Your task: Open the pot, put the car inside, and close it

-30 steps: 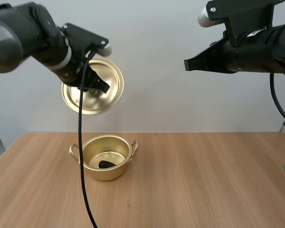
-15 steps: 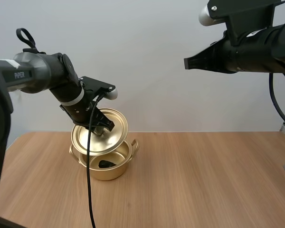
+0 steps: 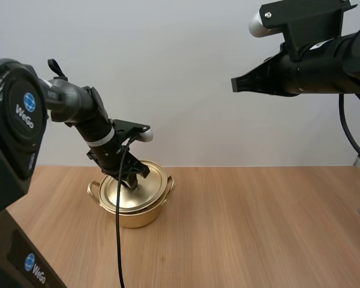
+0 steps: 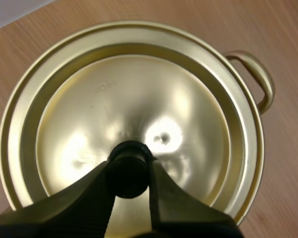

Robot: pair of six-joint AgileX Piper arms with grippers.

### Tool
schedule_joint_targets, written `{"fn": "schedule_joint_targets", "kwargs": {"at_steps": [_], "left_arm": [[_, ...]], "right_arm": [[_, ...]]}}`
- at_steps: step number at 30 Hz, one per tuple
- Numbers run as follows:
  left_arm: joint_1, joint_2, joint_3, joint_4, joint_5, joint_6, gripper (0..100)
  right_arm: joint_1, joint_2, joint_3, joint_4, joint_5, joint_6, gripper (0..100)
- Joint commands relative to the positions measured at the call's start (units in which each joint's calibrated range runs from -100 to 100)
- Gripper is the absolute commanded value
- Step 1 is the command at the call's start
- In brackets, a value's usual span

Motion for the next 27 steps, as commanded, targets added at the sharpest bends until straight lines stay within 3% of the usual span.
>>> {"fn": "schedule_joint_targets", "kwargs": {"at_steps": [1,4,7,10,12,13,20,27], "left_arm": [[0.03,0.51,0.04,0.27,0.66,0.13,0],[0.03,1.53,0.04,0.37,1.5,0.12,0],[0.03,2.09,0.04,0.37,1.82,0.12,17],[0.03,2.2,0.04,-0.73,1.6,0.12,54],[0.03,2.2,0.04,-1.6,1.2,0.12,91],[0.03,2.2,0.04,-1.66,0.87,0.12,100],[0.03,1.37,0.04,-2.4,-0.93,0.91,100],[0.03,-10.84,0.04,-10.05,-22.2,1.76,100]], "right_arm": [[0.01,0.03,0.07,0.05,0.02,-0.08,0],[0.01,0.03,0.07,0.05,0.15,-0.08,0],[0.01,0.03,0.07,0.05,0.15,-0.08,0],[0.01,0.03,0.07,0.05,0.2,-0.08,0],[0.01,0.03,0.07,0.05,0.2,-0.08,0],[0.01,0.03,0.07,0.05,0.37,-0.08,0],[0.01,0.03,0.26,0.05,2.2,-0.08,0],[0.01,0.03,8.61,5.45,-7.37,-0.89,0]]}}
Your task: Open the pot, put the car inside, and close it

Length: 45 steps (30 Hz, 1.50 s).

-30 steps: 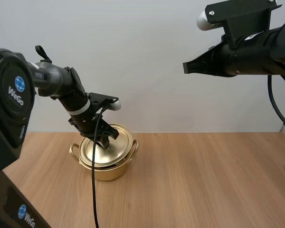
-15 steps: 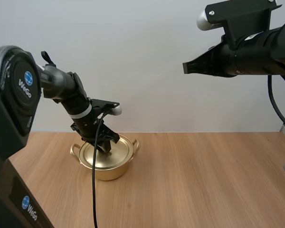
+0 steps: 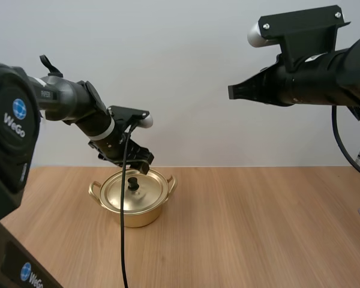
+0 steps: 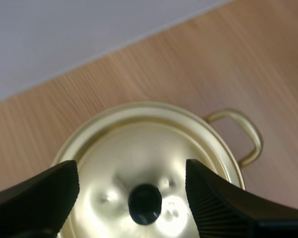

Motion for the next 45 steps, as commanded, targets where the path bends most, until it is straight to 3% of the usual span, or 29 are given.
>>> {"fn": "schedule_joint_targets", "kwargs": {"at_steps": [1,4,7,13,16,18,20,24,31,35,38,41,45], "left_arm": [[0.03,-8.2,0.04,-2.82,-11.48,0.21,100],[0.03,-17.91,0.17,-4.88,-14.16,0.21,100],[0.03,-29.76,2.75,-7.14,-19.8,0.21,100],[0.03,-59.6,16.88,-9.7,-42.3,0.21,100],[0.03,-74.41,25.03,-9.7,-41.67,0.21,100],[0.03,-82.28,29.91,-9.7,-40.33,0.09,100],[0.03,-89.48,35.36,-9.7,-41.12,-0.35,100],[-0.13,-89.6,43.89,-6.04,-39.35,-1.14,100],[-0.94,-89.94,56.73,8.47,-51.17,-19.94,100],[-1.84,-89.94,59.81,18.16,-46.96,-32.25,100],[-1.92,-89.94,59.81,23.06,-41.56,-39.3,100],[-1.98,-89.94,60.0,25.06,-32.39,-42.15,100],[-1.98,-89.94,60.79,26.64,-32.87,-44.61,100]], "right_arm": [[0.01,0.03,5.43,2.87,-7.76,-1.64,0],[0.01,0.03,12.98,7.64,-20.68,-6.23,0],[0.01,0.03,20.75,16.58,-26.54,-15.75,0],[0.01,0.03,30.84,38.44,-26.59,-36.62,0],[0.01,0.03,32.02,48.05,-24.36,-46.94,0],[0.01,-0.56,32.02,50.31,-22.84,-48.96,0],[0.01,-1.9,32.02,50.71,-22.08,-49.21,0],[0.01,-6.69,32.02,50.62,-21.51,-50.35,0],[0.01,-11.81,32.02,48.77,-20.81,-50.64,0],[0.01,-11.66,32.02,43.99,-19.88,-49.63,0],[0.01,-11.66,32.18,38.24,-20.08,-45.66,0],[0.01,-11.78,33.43,30.59,-20.08,-37.65,0],[0.01,-11.78,37.09,27.4,-20.27,-29.14,0]]}}
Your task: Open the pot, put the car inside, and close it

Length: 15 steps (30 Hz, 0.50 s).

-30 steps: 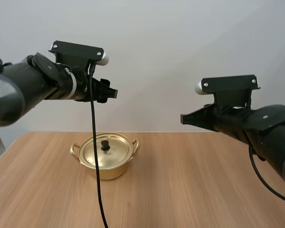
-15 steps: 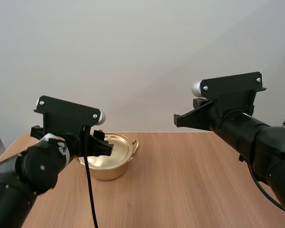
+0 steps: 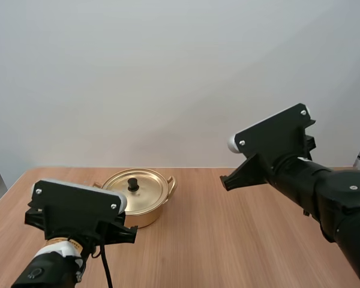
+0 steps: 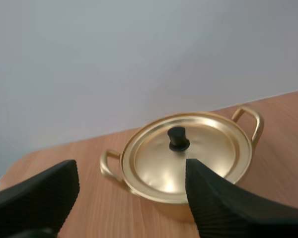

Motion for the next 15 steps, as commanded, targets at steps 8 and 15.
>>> {"fn": "schedule_joint_targets", "kwargs": {"at_steps": [8,15], "left_arm": [[0.0,-2.82,-0.1,1.42,1.66,-15.66,100],[0.0,-2.82,-0.1,1.42,1.66,-15.66,100]], "right_arm": [[0.01,0.04,16.5,-5.08,-18.29,16.94,0],[0.28,-0.39,22.55,-2.68,-23.11,16.82,0]]}}
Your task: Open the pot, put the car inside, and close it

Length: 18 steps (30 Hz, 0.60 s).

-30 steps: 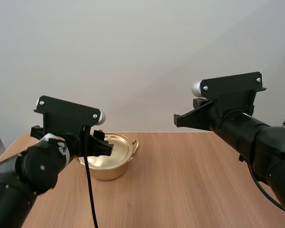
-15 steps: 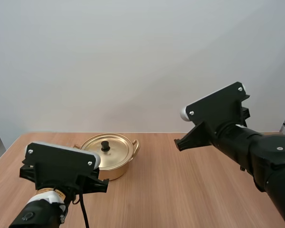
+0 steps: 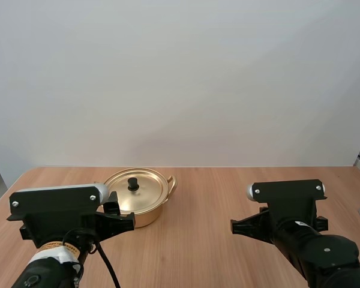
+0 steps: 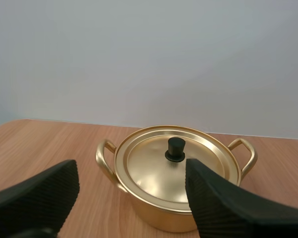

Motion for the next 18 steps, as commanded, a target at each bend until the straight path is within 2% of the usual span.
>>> {"fn": "schedule_joint_targets", "kwargs": {"at_steps": [1,4,7,10,12,15,18], "left_arm": [[0.0,0.0,-0.1,0.02,-0.02,0.0,100],[0.0,0.0,-0.1,0.02,-0.02,0.0,100],[0.0,0.0,-0.1,0.02,-0.02,0.0,100],[0.0,0.0,-0.1,0.02,-0.02,0.0,100],[0.0,0.0,-0.1,0.02,-0.02,0.0,100],[0.0,0.0,-0.1,0.02,-0.02,0.0,100],[0.0,0.0,-0.1,0.02,-0.02,0.0,100]], "right_arm": [[1.14,-1.07,0.96,0.01,-0.9,0.03,0],[4.05,-6.01,0.96,0.01,-1.13,0.14,0],[5.88,-15.77,0.96,0.1,-1.31,0.14,0],[6.54,-25.43,0.96,0.0,-1.31,0.38,0],[6.54,-31.58,0.96,0.0,-1.14,3.72,0],[6.37,-31.22,0.96,0.36,-1.38,10.65,0],[6.38,-28.6,0.96,0.36,-0.34,12.05,0]]}}
